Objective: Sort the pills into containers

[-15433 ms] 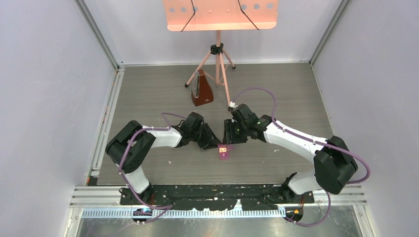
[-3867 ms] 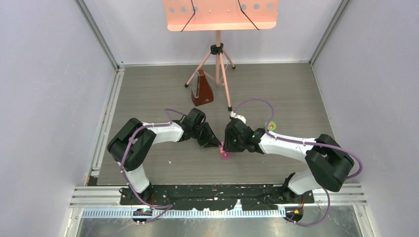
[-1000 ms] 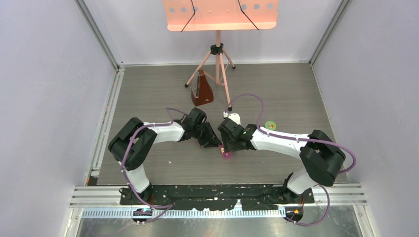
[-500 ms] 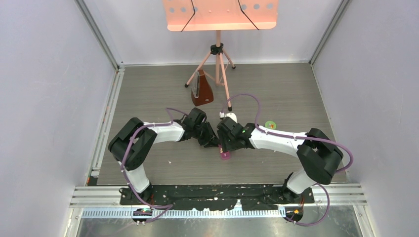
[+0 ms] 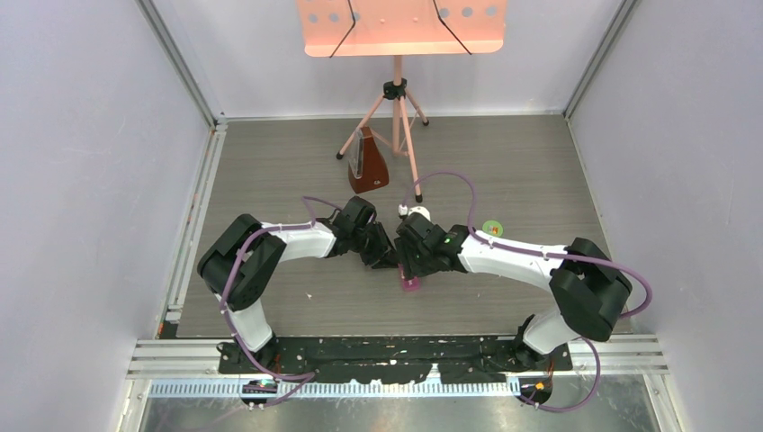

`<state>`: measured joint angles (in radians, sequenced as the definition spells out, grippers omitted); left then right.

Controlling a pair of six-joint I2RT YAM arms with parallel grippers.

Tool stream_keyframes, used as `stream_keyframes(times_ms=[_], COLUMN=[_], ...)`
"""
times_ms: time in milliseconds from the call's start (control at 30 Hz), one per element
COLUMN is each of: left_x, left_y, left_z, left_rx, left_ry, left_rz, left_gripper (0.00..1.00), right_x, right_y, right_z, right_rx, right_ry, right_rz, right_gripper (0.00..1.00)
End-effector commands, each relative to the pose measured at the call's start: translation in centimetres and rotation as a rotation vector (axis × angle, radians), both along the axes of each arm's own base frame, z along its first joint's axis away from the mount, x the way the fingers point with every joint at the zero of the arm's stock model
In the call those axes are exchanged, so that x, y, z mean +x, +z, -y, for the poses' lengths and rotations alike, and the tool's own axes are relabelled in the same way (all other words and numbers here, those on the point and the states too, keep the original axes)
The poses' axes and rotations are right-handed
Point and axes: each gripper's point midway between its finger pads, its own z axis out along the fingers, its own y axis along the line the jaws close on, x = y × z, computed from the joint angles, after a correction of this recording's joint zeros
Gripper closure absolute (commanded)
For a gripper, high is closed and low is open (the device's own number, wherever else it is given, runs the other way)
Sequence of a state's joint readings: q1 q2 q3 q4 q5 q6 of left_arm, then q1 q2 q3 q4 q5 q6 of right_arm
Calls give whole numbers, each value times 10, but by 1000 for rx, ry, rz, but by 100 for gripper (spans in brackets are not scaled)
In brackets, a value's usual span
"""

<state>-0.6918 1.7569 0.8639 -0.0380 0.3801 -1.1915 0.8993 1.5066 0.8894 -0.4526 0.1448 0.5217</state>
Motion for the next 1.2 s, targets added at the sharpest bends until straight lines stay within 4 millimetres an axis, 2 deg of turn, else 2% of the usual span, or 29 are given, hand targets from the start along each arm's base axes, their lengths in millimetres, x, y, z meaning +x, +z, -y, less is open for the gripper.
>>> stream_keyframes(times_ms=[0, 233, 433, 733, 933, 1167], left_x=[-25, -25, -25, -25, -24, -25], left_y=[-51, -51, -51, -51, -51, -52], left_z=[-38, -38, -38, -37, -38, -37], left_rx=[214, 215, 214, 213, 212, 212], left_ry=[1, 1, 0, -1, 1, -1], left_rz=[-97, -96, -98, -100, -98, -99], left_gripper=[76, 76, 76, 76, 76, 76], right_x=[3, 8, 12, 11, 18, 15], right_y=[0, -7, -1, 15, 30, 28], right_z=[5, 4, 13, -1, 7, 21], right_rx=[-28, -58, -86, 11, 42, -7], right_ry=[-19, -23, -56, -49, -113, -132], right_rz=[13, 12, 39, 37, 69, 52], right_gripper=[44, 48, 54, 41, 43, 48])
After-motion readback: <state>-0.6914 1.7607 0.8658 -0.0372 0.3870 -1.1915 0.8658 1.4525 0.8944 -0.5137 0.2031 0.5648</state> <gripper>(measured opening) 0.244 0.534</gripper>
